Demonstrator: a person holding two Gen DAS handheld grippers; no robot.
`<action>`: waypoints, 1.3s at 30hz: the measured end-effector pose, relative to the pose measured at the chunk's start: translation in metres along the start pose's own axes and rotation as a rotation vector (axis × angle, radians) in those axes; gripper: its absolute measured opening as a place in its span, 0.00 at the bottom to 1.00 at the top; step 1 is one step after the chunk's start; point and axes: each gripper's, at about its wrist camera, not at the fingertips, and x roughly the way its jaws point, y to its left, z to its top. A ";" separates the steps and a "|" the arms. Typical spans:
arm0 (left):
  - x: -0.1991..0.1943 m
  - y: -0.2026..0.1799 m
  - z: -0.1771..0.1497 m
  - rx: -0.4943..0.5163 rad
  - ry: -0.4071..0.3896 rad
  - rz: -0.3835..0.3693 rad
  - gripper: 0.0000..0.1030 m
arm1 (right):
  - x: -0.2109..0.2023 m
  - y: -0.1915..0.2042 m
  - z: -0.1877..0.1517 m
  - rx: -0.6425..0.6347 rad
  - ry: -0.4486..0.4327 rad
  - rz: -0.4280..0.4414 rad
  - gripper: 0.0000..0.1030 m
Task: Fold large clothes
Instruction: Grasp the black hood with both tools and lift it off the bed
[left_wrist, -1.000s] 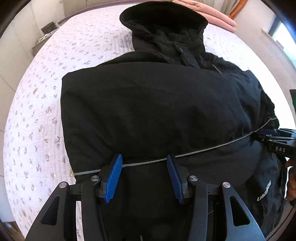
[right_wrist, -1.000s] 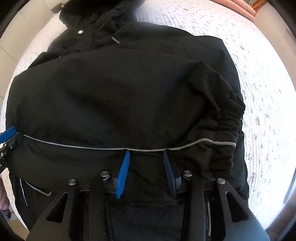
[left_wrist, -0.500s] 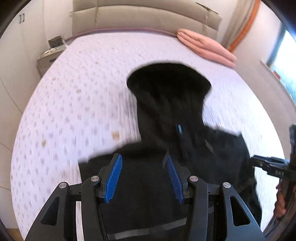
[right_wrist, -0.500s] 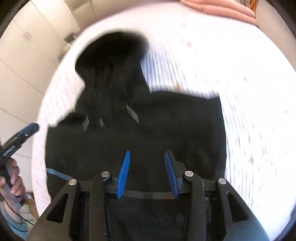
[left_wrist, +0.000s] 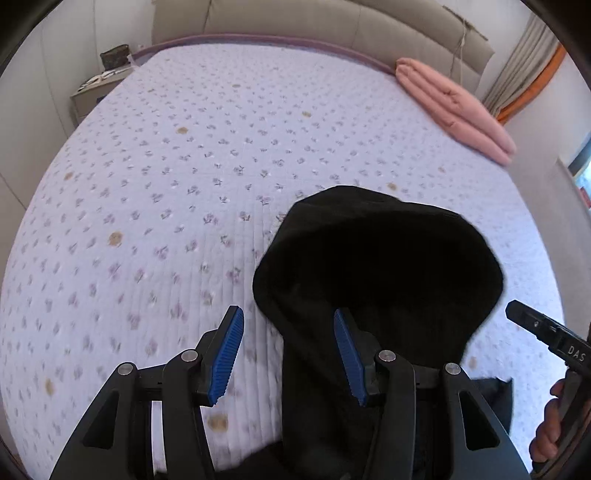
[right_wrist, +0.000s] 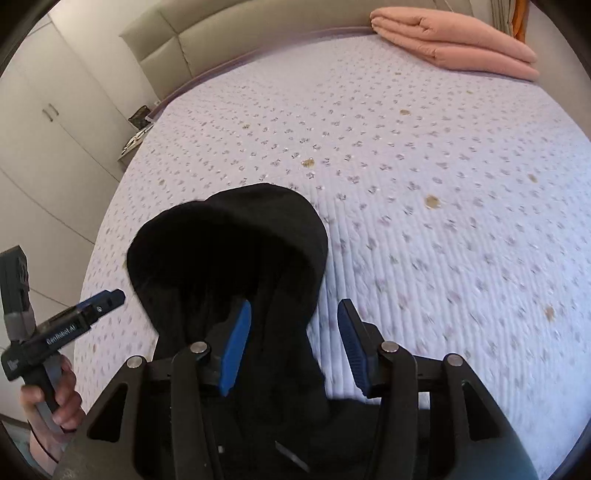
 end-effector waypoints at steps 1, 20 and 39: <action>0.008 0.000 0.003 0.000 0.003 0.006 0.51 | 0.007 -0.001 0.003 0.003 0.006 0.002 0.51; -0.004 0.083 -0.029 -0.249 -0.096 -0.231 0.08 | 0.004 -0.017 -0.019 -0.111 -0.041 0.035 0.07; 0.012 0.117 -0.057 -0.176 0.077 -0.236 0.70 | 0.061 -0.063 -0.043 -0.049 0.144 -0.021 0.40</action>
